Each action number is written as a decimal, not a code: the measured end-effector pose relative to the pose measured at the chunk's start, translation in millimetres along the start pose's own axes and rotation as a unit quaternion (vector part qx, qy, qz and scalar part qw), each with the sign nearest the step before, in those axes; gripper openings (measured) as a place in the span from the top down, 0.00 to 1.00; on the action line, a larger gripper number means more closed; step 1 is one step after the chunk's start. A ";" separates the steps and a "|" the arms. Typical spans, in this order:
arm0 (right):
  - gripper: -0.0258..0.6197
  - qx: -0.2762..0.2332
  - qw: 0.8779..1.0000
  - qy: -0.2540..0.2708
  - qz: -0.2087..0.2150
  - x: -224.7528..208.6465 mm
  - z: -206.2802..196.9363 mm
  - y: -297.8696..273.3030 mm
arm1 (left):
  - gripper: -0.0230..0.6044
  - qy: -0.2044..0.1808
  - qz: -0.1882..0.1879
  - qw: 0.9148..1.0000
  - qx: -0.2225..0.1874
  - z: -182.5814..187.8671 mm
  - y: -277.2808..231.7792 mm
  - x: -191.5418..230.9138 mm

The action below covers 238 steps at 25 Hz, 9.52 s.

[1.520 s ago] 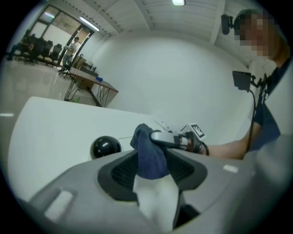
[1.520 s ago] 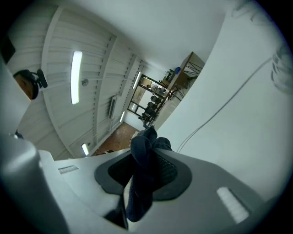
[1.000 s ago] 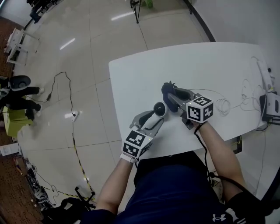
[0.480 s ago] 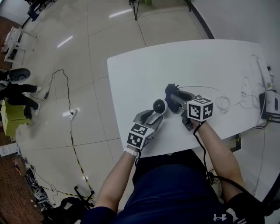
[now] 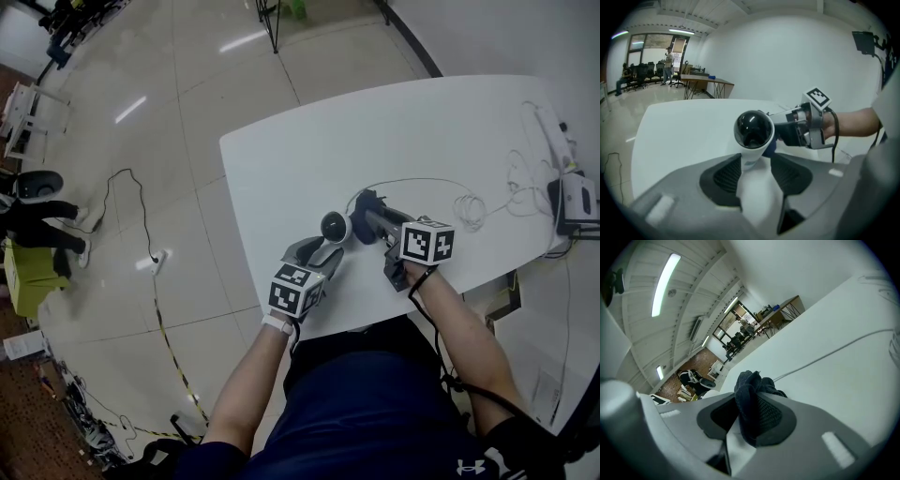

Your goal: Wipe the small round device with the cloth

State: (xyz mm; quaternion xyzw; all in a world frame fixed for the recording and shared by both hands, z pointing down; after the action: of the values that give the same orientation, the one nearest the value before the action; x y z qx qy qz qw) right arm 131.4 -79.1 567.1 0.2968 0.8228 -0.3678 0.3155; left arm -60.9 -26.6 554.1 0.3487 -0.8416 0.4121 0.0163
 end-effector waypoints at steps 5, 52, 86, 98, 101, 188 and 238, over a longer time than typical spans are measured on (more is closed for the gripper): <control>0.80 -0.022 0.999 -0.042 -0.007 0.1 -15.2 10.4 | 0.65 0.000 -0.013 1.000 0.006 -0.4 1.1 -1.5; 0.80 -0.038 0.993 -0.075 -0.083 22.3 -36.6 22.9 | 0.67 0.052 -0.016 0.996 -0.069 -13.5 59.8 5.2; 0.72 -0.033 0.949 -0.033 0.311 169.4 7.6 34.5 | 0.71 -0.049 -0.150 0.972 -0.176 58.3 128.0 -28.7; 0.77 -0.153 0.969 -0.072 0.180 101.9 17.1 68.5 | 0.72 -0.149 -0.069 0.984 -0.073 88.0 70.1 -6.7; 0.77 -0.156 0.968 -0.079 0.178 95.5 14.2 70.6 | 0.72 -0.231 -0.097 0.968 0.002 103.6 46.0 -16.6; 0.83 -0.137 0.984 -0.088 0.075 111.7 -49.3 67.2 | 0.73 -0.010 -0.128 0.986 0.105 -19.1 12.1 26.1; 0.94 -0.049 0.931 0.341 0.124 156.8 -33.0 151.5 | 0.74 0.003 0.188 0.956 -0.225 -33.6 139.6 -172.2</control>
State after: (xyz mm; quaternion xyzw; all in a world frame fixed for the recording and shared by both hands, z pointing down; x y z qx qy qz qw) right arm 132.7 71.0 405.5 0.4880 0.8546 -0.1619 0.0730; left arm -23.2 154.2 426.8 0.1700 -0.9629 0.2086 0.0185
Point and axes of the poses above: the fingertips, and each gripper's own axes: y backward along the fingers, x to its left, z out of its top, the point moved 8 cm from there along y, backward along the fingers, and after that the axes turned 5 degrees about z, right-handed, at the moved point
